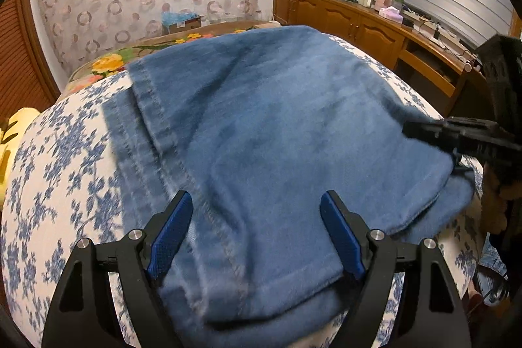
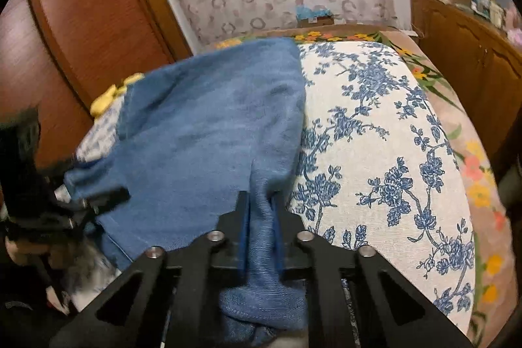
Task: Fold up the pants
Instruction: 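Lift the held jeans edge and fold it over the stack with the right gripper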
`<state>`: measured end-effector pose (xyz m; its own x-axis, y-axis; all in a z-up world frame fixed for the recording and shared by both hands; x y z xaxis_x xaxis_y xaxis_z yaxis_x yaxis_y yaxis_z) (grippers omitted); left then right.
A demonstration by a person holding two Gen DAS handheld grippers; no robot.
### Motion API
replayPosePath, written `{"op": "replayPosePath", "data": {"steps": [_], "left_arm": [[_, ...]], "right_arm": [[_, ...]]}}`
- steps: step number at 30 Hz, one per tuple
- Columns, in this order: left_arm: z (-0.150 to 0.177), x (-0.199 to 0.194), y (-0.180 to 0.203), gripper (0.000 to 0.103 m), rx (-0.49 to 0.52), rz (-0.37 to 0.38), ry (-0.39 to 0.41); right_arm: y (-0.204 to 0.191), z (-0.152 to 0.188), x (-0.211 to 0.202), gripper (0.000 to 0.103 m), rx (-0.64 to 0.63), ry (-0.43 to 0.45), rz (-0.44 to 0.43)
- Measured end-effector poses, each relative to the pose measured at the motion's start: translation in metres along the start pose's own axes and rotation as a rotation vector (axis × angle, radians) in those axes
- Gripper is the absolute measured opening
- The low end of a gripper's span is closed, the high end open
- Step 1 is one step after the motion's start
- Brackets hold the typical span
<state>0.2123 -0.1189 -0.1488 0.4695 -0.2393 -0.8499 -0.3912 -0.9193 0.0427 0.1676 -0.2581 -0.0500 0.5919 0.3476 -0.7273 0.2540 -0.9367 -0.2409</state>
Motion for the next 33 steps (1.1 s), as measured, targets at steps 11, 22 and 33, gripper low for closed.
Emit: {"op": "replayPosePath", "data": {"steps": [11,22,33], "left_arm": [[0.019,-0.041,-0.017,0.082,-0.028,-0.023,0.064],[0.041,-0.085,-0.053,0.082,-0.095,-0.067,0.13],[0.061,-0.107,-0.103,0.082,-0.187,-0.119,0.155]], "right_arm": [[-0.042,-0.02,-0.042,0.007,-0.038,0.149,-0.096],[-0.115,-0.034,-0.044,0.007,-0.184,0.186,-0.173],[-0.182,-0.035,0.024,0.007,-0.328,0.081,-0.252]]}}
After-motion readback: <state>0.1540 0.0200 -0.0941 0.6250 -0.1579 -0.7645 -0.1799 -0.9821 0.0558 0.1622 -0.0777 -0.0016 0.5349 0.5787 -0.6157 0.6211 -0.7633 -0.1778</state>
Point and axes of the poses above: each gripper's, at about its wrist camera, not at the fingertips, and x roughly the way its jaws point, y to its right, z to its underside, the point moved 7 cm from there along x, roughly the way its jaws point, and after that the axes turned 10 degrees about -y, right-handed, at the moved point
